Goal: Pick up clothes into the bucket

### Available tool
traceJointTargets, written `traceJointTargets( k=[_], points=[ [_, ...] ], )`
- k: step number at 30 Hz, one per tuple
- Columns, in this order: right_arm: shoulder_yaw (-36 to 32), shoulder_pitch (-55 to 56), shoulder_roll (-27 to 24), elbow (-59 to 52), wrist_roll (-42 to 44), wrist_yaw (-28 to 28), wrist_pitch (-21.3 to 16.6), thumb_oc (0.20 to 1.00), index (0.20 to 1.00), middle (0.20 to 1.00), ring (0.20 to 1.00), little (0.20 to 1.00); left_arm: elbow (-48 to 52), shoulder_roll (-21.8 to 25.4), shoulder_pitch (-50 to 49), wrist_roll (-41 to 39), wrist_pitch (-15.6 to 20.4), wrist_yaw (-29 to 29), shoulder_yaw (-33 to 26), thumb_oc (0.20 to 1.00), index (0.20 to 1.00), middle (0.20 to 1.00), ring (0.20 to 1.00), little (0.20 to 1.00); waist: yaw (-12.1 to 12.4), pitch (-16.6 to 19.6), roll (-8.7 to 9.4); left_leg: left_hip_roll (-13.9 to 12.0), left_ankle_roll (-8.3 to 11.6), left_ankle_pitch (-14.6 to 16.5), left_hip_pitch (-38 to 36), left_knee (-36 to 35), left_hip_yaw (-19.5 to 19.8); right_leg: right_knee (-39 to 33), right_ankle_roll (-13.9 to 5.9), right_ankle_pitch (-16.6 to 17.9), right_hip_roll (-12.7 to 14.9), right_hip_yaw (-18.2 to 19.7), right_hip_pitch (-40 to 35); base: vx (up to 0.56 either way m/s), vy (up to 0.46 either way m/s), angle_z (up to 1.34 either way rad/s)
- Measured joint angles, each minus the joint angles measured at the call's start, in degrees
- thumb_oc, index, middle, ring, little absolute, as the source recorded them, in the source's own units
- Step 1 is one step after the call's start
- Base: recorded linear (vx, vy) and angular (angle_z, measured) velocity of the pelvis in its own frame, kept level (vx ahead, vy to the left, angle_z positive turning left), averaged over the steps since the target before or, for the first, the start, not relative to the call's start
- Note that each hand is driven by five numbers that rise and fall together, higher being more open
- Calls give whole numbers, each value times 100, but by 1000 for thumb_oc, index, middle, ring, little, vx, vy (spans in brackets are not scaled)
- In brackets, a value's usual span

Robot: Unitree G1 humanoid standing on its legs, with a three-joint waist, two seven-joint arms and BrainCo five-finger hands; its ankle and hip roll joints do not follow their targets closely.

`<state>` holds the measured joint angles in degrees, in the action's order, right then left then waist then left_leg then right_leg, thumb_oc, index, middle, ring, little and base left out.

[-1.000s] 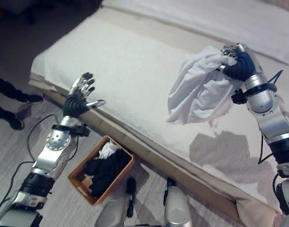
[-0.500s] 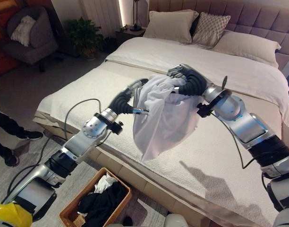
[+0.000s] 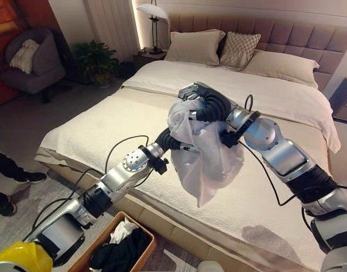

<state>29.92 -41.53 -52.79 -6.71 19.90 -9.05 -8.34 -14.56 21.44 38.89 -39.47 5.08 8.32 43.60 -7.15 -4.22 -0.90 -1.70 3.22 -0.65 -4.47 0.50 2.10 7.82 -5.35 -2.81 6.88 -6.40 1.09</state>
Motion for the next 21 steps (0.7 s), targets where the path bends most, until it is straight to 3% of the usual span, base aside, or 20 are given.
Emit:
traceJointTargets(
  k=[3,5,13,14,15,17,18,21],
  points=[
    [23,11,-14,-2,2,-53,0,200,200,200,200,200,8,31,6,-311,-150,139,211,1000,1000,1000,1000,1000,4,56,-45,-6,0,0,0,-1,-3,-4,0,0,-9,4,0,-4,1,-1],
    [24,15,-14,-4,2,-81,0,200,200,200,200,200,7,62,5,-495,-239,228,259,200,200,200,200,200,7,60,-51,-12,0,0,-1,-1,-3,-3,1,1,-17,5,0,0,0,0],
    [-4,267,44,2,-1,-50,-1,200,200,200,200,200,4,-34,-298,-1403,-433,488,211,200,200,200,200,200,14,59,-51,-14,-1,1,-79,-20,-6,-8,1,-2,-20,9,-73,0,0,0],
    [-14,398,59,3,-6,-35,-2,247,247,247,247,247,4,-44,-434,-1440,-474,532,192,200,200,200,200,200,15,67,-52,-14,-1,1,-101,-32,-6,-9,4,-7,-20,7,-91,0,0,0],
    [-26,464,63,2,-7,-30,-1,369,369,369,369,369,4,-53,-510,-1470,-488,548,183,200,200,200,200,200,12,68,-52,-14,-2,2,-105,-36,-8,-10,8,-10,-19,9,-92,0,0,0],
    [-117,728,113,28,-28,-11,-2,818,818,818,818,818,1,-106,-814,-1566,-591,579,101,200,200,200,200,200,15,67,-50,-15,-2,2,-101,-60,-7,-7,-9,-22,-20,8,-81,0,0,0],
    [-310,929,224,41,-30,28,-3,1000,1000,1000,1000,1000,-6,-188,-1046,-1580,-598,580,-33,200,200,200,200,200,15,68,-49,-15,-3,2,-106,-63,-7,-10,-9,-23,-18,9,-83,0,0,0],
    [-786,1301,426,44,-102,142,-33,1000,1000,1000,1000,1000,-27,-315,-1414,-1582,-703,583,-225,200,200,200,200,200,29,67,-42,-16,-4,2,-104,-83,3,-12,-8,-26,-20,-3,-86,0,0,0]
  ],
)
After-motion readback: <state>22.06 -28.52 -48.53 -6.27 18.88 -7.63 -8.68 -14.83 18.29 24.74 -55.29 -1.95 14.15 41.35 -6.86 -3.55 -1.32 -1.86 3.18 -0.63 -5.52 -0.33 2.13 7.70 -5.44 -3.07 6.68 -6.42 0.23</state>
